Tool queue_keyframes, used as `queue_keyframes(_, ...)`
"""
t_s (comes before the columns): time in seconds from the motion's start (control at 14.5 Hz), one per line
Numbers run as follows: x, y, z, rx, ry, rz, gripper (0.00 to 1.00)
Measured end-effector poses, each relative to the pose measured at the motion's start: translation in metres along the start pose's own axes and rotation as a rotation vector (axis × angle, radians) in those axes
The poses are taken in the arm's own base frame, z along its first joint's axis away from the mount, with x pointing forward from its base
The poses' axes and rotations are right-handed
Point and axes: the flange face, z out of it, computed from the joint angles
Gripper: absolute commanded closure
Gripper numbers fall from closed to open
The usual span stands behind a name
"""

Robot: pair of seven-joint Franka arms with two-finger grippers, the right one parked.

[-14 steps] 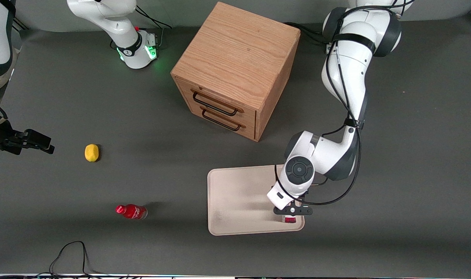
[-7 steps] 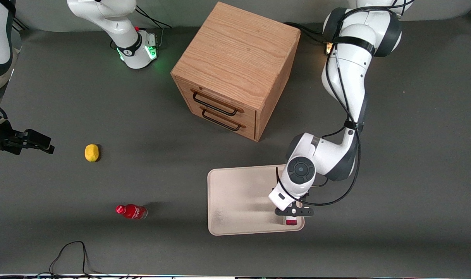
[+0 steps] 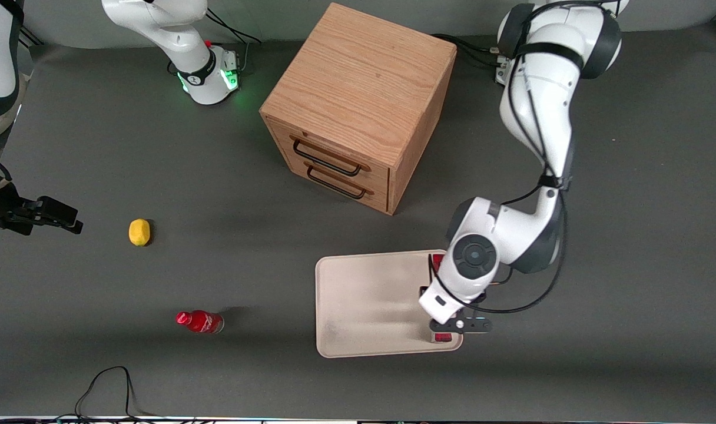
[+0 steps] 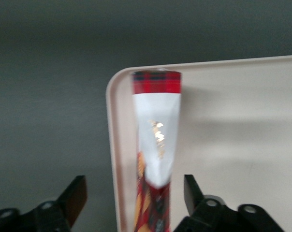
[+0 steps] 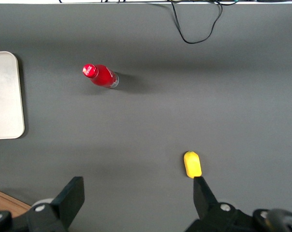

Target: Place red cookie box on tray

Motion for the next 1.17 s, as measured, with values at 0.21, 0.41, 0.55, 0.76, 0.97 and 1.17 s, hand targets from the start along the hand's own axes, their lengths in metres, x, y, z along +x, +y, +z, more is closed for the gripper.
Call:
queue_keyframes(0.21, 0.006, -0.064, -0.097, 0.013, -0.051, -0.001, 0.00)
queue_keyframes(0.41, -0.005, -0.141, -0.174, 0.005, -0.065, 0.007, 0.00)
queue_keyframes(0.55, -0.030, -0.176, -0.212, 0.001, -0.078, -0.002, 0.00)
queue_keyframes(0.76, -0.077, -0.218, -0.272, 0.019, -0.078, 0.001, 0.00)
queue_keyframes(0.97, -0.123, -0.270, -0.316, 0.005, -0.058, 0.045, 0.00)
queue_keyframes(1.17, -0.171, -0.292, -0.339, 0.002, -0.081, 0.051, 0.00)
